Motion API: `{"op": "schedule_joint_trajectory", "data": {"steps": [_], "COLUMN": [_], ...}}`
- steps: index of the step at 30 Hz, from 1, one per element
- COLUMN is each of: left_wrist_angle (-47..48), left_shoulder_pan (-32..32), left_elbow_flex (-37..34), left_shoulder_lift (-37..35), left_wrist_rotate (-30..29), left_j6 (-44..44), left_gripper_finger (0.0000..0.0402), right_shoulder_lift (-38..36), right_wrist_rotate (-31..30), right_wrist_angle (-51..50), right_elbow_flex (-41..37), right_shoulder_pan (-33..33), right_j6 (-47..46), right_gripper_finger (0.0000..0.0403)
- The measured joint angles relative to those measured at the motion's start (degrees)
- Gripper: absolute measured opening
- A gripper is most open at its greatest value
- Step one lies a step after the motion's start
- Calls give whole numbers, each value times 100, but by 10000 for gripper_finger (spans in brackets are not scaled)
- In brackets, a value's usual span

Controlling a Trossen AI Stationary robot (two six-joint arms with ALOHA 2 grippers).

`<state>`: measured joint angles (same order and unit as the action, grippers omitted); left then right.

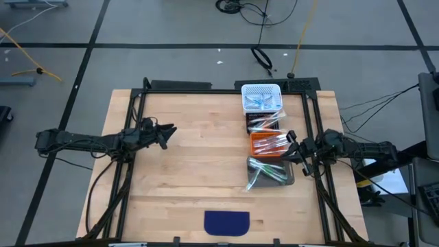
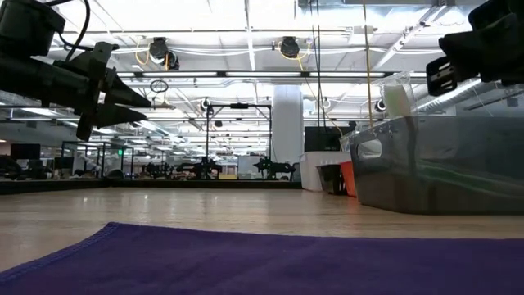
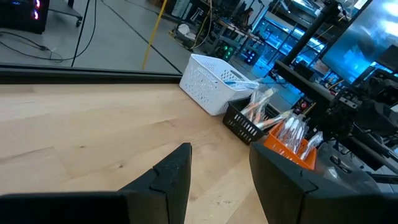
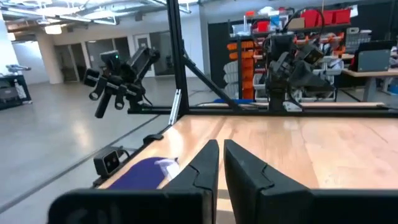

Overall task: Pick & Place Toothbrushes
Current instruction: Return to Home Position

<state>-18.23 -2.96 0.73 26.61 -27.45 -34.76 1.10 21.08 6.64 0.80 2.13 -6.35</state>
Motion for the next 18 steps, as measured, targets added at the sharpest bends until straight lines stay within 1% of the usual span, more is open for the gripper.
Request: {"op": "schedule_joint_trajectory", "data": {"steps": [18], "left_wrist_angle": [1], "left_shoulder_pan": [1], "left_elbow_flex": [2], "left_shoulder_lift": [0], "left_wrist_rotate": [1], "left_j6": [0], "left_gripper_finger": [161], "right_shoulder_lift": [47], "right_wrist_rotate": [2], "right_wrist_angle": [38], "right_elbow_flex": [0], "right_shoulder_pan": [0], "right_j6": [0], "right_gripper_finger": [20]}}
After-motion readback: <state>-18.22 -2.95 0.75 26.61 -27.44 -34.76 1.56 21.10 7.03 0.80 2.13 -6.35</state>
